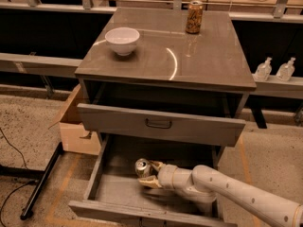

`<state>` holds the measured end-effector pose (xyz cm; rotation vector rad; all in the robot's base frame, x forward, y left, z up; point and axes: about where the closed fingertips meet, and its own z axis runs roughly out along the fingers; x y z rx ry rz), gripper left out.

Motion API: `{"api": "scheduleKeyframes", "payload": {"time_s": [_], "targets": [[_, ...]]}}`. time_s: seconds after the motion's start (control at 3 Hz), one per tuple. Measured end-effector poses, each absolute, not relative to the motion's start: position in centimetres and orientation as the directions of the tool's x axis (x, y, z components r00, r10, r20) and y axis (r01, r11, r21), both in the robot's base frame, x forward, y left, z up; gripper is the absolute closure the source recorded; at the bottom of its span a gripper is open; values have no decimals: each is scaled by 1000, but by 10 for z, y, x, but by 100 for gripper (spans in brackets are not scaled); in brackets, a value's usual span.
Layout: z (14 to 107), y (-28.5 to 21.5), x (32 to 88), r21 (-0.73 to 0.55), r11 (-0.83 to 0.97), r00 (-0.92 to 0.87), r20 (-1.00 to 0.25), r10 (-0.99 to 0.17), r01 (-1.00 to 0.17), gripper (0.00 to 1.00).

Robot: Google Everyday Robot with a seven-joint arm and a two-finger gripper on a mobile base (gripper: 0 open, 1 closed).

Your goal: Place 7up can into middle drawer

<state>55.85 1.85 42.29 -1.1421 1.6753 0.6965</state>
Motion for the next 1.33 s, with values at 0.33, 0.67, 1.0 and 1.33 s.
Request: {"api": "scheduleKeyframes", "payload": {"time_s": [0.33,0.67,1.0,1.33], "targets": [[431,4,558,-22,471,-162,-923,-348,-882,0],[448,-26,555,-1,550,-206,-926,-315,-835,19],[464,-62,550,1,615,-238,-922,-305,-789,42],[488,-112,546,-26,670,-266,-906,-330,-742,65]]}}
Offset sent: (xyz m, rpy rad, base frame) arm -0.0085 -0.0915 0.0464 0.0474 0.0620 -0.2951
